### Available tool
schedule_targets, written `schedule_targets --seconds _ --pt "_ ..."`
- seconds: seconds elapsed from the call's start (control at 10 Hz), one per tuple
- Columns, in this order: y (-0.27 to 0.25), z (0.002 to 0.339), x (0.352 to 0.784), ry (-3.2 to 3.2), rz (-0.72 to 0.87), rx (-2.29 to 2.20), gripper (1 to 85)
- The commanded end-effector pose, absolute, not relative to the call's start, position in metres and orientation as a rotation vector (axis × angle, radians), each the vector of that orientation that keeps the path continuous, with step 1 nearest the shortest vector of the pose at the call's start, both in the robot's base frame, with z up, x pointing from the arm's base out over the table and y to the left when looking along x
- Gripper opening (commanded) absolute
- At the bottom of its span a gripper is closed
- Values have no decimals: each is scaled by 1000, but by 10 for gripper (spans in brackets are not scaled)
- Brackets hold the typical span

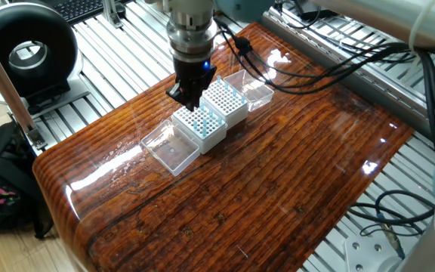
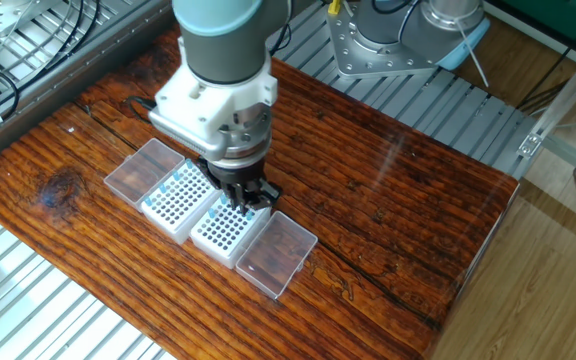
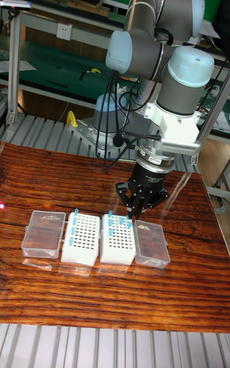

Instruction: Transfer all medium pipette tips from one holder to another

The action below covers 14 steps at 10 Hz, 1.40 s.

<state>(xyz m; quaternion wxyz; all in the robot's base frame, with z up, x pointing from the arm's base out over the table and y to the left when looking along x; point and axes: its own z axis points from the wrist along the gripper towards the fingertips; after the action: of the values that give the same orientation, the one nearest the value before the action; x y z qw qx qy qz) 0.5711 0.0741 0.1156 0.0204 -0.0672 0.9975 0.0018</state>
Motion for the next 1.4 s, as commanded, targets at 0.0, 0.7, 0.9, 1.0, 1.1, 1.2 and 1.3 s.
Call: schedule_targets --seconds 0.0,0.7,0.9,1.0,1.1,1.2,1.3 --pt "41 119 587 3076 -44 -258 203" --pt "-61 103 575 3051 -146 -367 200" --pt "-70 95 571 3038 -134 -366 207" --pt "-72 91 567 3038 -124 -365 257" --pt "-69 88 560 3046 -86 -362 307" --pt "-67 87 556 3051 -63 -352 317" --pt "-68 86 552 3052 -56 -349 317"
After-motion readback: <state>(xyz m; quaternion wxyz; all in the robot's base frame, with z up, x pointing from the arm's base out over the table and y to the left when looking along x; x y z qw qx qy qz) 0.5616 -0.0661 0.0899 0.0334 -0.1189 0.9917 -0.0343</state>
